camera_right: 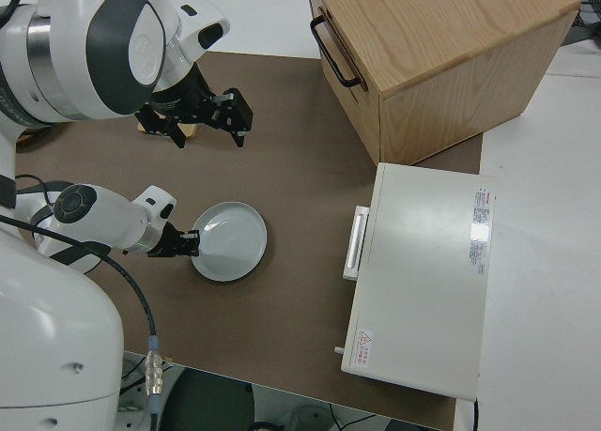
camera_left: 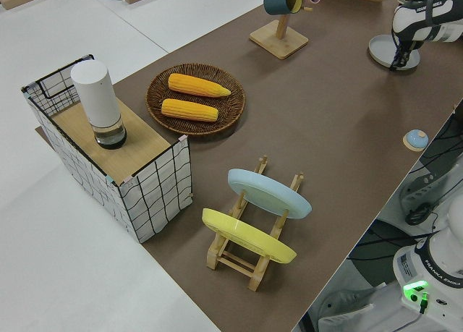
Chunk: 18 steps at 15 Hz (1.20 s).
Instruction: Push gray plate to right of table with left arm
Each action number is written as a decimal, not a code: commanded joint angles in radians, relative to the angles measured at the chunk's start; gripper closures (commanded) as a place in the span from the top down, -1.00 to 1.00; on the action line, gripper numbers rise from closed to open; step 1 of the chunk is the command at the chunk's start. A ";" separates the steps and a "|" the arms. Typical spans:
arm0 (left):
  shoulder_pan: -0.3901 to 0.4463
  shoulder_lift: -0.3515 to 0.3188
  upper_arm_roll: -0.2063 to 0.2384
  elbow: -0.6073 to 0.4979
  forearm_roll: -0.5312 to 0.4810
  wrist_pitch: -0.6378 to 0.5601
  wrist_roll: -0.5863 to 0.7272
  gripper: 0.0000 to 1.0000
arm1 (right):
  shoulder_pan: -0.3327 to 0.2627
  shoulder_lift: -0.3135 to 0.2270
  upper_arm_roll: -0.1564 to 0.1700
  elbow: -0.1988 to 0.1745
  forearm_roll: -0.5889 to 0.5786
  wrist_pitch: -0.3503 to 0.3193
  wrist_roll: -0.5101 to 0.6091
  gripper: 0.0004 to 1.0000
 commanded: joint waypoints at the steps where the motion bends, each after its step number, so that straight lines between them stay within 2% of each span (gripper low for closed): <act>1: -0.026 0.064 0.008 0.053 0.018 0.003 -0.040 -1.00 | -0.020 -0.003 0.015 0.008 0.010 -0.014 0.001 0.97; 3: -0.026 0.064 0.009 0.054 0.018 -0.001 -0.036 -1.00 | -0.020 -0.003 0.015 0.008 0.010 -0.014 0.001 0.97; 4: -0.026 0.062 0.009 0.054 0.020 -0.003 -0.036 -0.87 | -0.020 -0.003 0.013 0.008 0.010 -0.016 0.002 0.97; 6: -0.024 0.058 0.015 0.054 0.020 -0.006 -0.034 -0.52 | -0.020 -0.003 0.015 0.008 0.010 -0.014 0.002 0.97; 8: -0.020 0.050 0.017 0.054 0.020 -0.018 -0.031 -0.09 | -0.020 -0.003 0.013 0.008 0.010 -0.014 0.001 0.97; 9: -0.018 0.046 0.018 0.054 0.020 -0.023 -0.031 0.01 | -0.020 -0.003 0.013 0.008 0.010 -0.014 0.002 0.97; 11: -0.013 0.036 0.020 0.059 0.020 -0.038 -0.031 0.37 | -0.020 -0.003 0.015 0.008 0.010 -0.014 0.001 0.97; 13: -0.010 0.026 0.022 0.062 0.020 -0.060 -0.026 0.98 | -0.020 -0.003 0.015 0.008 0.010 -0.014 0.002 0.97; 16: -0.004 -0.008 0.025 0.065 0.020 -0.113 -0.019 0.98 | -0.020 -0.003 0.015 0.008 0.010 -0.014 0.002 0.97; 18: 0.011 -0.037 0.038 0.064 0.021 -0.161 0.035 0.98 | -0.020 -0.003 0.015 0.008 0.010 -0.016 0.002 0.97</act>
